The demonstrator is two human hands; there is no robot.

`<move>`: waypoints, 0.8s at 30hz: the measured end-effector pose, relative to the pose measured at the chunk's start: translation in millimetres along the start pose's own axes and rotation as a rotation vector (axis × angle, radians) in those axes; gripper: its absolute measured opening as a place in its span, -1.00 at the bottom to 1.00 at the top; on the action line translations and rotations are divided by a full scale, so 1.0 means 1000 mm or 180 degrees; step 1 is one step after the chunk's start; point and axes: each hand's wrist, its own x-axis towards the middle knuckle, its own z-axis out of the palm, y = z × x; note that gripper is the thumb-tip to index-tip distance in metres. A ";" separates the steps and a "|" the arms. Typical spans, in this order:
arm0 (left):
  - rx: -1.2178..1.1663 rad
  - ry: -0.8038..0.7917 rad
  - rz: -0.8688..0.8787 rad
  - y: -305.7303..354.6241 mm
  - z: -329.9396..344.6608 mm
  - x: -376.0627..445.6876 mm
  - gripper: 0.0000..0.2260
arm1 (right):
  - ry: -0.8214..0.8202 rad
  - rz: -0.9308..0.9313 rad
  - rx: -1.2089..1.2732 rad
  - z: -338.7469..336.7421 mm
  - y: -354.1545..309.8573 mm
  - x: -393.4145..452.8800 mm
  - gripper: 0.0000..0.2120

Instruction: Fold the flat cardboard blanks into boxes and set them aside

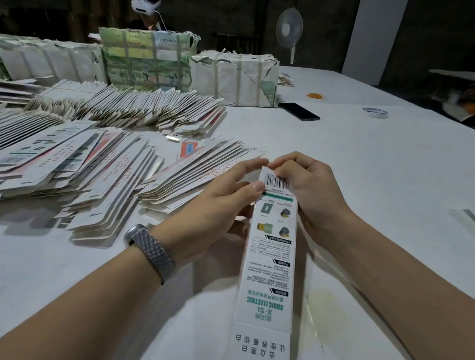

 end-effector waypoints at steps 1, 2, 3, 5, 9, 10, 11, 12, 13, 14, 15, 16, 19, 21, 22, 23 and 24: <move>-0.0004 -0.0011 -0.0001 -0.001 0.000 0.000 -0.70 | 0.0006 -0.0003 0.0000 0.000 0.000 0.000 -0.74; -0.0010 -0.0015 0.0000 -0.001 0.001 0.000 -0.71 | 0.0015 -0.0002 0.0023 -0.001 -0.001 0.000 -0.74; -0.0021 -0.0015 0.0002 -0.002 0.001 0.000 -0.73 | 0.0022 0.0002 0.0059 0.000 -0.001 0.000 -0.74; -0.0035 -0.0011 -0.0004 -0.002 0.002 0.000 -0.77 | 0.0023 0.0001 0.0136 0.001 0.000 -0.001 -0.74; -0.0029 0.0042 0.0025 0.000 0.002 0.001 -0.82 | 0.0038 -0.0076 0.0199 0.003 0.000 -0.004 -0.73; -0.0039 0.0065 0.0040 0.001 0.002 0.001 -0.86 | 0.0031 -0.0084 0.0217 0.004 0.000 -0.005 -0.73; -0.0048 0.0093 0.0053 0.001 0.002 0.001 -0.89 | 0.0018 -0.0085 0.0258 0.006 0.001 -0.006 -0.75; -0.0049 0.0123 0.0068 0.002 0.002 0.001 -0.90 | 0.0006 -0.0087 0.0307 0.007 0.002 -0.007 -0.77; -0.0050 0.0153 0.0081 0.002 0.002 0.001 -0.89 | 0.0012 -0.0091 0.0350 0.009 0.004 -0.008 -0.79; -0.0055 0.0184 0.0094 0.003 0.003 0.001 -0.88 | 0.0051 -0.0095 0.0380 0.010 0.005 -0.009 -0.81; -0.0068 0.0218 0.0111 0.005 0.003 0.001 -0.88 | 0.0110 -0.0093 0.0418 0.011 0.006 -0.009 -0.83; -0.0086 0.0256 0.0135 0.006 0.003 0.001 -0.88 | 0.0164 -0.0090 0.0452 0.011 0.007 -0.010 -0.84; -0.0137 0.0355 0.0204 0.010 0.004 0.001 -0.89 | 0.0178 -0.0231 0.0348 0.011 0.008 -0.010 -0.88; -0.0150 0.0389 0.0230 0.011 0.003 0.001 -0.89 | 0.0119 -0.0375 0.0237 0.012 0.009 -0.010 -0.88; -0.0140 0.0386 0.0237 0.011 0.003 0.001 -0.89 | 0.0087 -0.0426 0.0199 0.012 0.009 -0.010 -0.85; -0.0125 0.0375 0.0246 0.011 0.002 0.001 -0.90 | 0.0060 -0.0458 0.0186 0.012 0.010 -0.010 -0.84; -0.0113 0.0366 0.0257 0.011 0.002 0.001 -0.90 | 0.0037 -0.0472 0.0182 0.011 0.011 -0.010 -0.83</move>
